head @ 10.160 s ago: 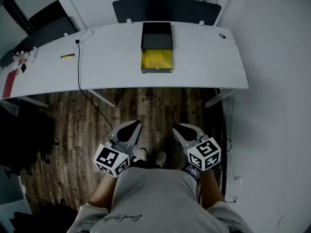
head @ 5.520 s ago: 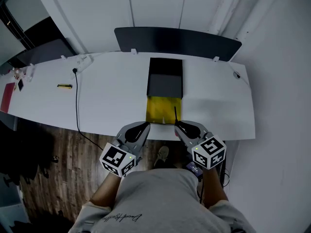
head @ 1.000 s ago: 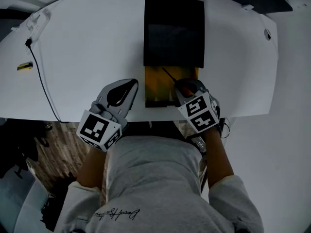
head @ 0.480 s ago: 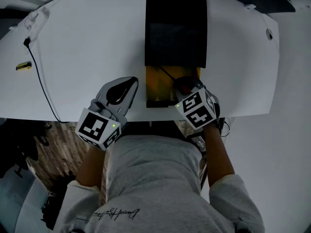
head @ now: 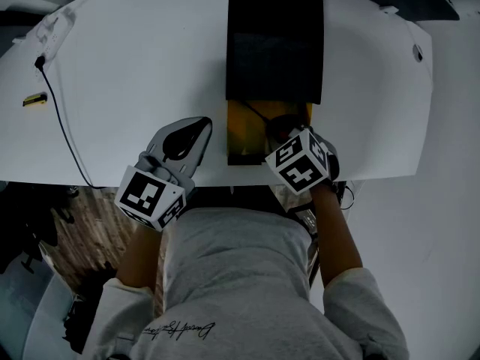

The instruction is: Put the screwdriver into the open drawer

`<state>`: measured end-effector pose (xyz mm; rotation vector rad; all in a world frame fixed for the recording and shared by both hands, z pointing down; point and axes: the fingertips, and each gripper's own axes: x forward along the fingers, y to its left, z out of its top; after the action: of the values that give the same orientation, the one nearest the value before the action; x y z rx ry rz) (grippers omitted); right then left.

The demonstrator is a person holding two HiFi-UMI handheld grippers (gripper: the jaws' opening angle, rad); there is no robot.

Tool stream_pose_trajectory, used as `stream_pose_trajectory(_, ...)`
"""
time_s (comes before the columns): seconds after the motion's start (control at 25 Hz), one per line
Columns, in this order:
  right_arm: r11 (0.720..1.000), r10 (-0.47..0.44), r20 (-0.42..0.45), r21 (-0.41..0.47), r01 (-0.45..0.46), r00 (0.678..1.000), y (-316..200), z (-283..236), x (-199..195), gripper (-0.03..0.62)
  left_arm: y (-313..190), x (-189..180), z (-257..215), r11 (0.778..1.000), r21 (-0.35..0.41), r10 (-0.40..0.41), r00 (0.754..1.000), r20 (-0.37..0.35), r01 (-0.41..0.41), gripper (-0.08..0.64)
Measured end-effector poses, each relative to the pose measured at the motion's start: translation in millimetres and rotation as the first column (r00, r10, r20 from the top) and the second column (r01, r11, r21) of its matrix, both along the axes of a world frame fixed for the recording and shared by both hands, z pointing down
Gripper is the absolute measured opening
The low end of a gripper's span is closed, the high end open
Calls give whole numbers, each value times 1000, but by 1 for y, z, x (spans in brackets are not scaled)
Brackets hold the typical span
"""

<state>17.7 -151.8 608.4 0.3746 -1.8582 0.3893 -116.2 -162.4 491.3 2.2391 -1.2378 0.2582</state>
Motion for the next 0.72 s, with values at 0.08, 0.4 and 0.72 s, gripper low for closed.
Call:
stream_pose_trajectory(0.08, 1000, -3, -12, -6, 3, 1000, 0, 2, 0, 74, 0, -1, 1, 1000, -4, -2, 1000, -2, 2, 0)
stream_pose_trajectory(0.4, 1000, -12, -39, -16, 12, 999, 0, 8, -2, 74, 3, -7, 6, 1000, -12, -8, 1000, -5, 8, 0)
stream_pose_trajectory(0.72, 1000, -7, -51, -26, 6, 999, -1, 9, -3, 75, 2, -11, 7, 1000, -15, -5, 1000, -10, 5, 0)
